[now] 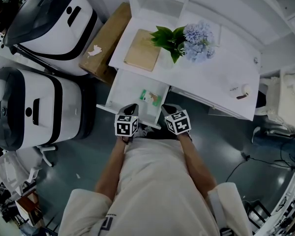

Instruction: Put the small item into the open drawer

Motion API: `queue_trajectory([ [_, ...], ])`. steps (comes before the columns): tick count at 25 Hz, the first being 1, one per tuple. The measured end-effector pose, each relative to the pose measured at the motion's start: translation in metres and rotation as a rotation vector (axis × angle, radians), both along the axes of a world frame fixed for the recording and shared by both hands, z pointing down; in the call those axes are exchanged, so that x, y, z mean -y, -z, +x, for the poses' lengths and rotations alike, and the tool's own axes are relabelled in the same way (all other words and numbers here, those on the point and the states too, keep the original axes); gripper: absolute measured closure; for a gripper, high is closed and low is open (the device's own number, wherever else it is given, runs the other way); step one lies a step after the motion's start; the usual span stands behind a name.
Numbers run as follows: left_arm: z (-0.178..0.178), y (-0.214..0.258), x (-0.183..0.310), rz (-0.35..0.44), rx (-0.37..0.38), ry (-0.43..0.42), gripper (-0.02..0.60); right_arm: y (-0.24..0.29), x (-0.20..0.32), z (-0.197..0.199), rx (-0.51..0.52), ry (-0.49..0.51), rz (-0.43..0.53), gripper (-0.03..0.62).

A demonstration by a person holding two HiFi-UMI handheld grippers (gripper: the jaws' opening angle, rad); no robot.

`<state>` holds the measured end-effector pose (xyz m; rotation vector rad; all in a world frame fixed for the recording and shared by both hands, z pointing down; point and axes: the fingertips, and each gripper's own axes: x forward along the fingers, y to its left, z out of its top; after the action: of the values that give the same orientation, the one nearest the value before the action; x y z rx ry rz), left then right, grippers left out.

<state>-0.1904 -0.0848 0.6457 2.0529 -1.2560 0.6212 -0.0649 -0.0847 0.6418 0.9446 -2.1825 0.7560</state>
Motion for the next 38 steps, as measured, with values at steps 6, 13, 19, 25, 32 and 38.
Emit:
queue_trajectory([
  [6,0.0006,-0.0015,-0.0002,-0.004,-0.006,0.001,0.565,-0.0015,0.0001,0.0,-0.005,0.007,0.0,0.569],
  [13,0.0008,-0.0022,0.0007,-0.004,-0.007,0.001,0.565,-0.0024,0.0003,0.0002,-0.01,0.012,0.002,0.568],
  [19,0.0012,-0.0027,0.0007,-0.009,-0.005,-0.003,0.565,-0.0013,0.0007,-0.0001,-0.012,0.017,0.006,0.568],
  [25,0.0008,-0.003,0.0006,-0.01,-0.008,-0.002,0.565,-0.0024,-0.0003,-0.0008,-0.014,0.023,0.004,0.568],
  [32,0.0018,-0.0033,-0.0011,-0.014,-0.015,-0.006,0.565,-0.0023,-0.0017,-0.002,-0.017,0.033,0.01,0.569],
  [38,0.0009,-0.0036,-0.0014,-0.015,-0.02,-0.003,0.565,-0.0026,-0.0026,-0.0029,-0.019,0.037,0.009,0.568],
])
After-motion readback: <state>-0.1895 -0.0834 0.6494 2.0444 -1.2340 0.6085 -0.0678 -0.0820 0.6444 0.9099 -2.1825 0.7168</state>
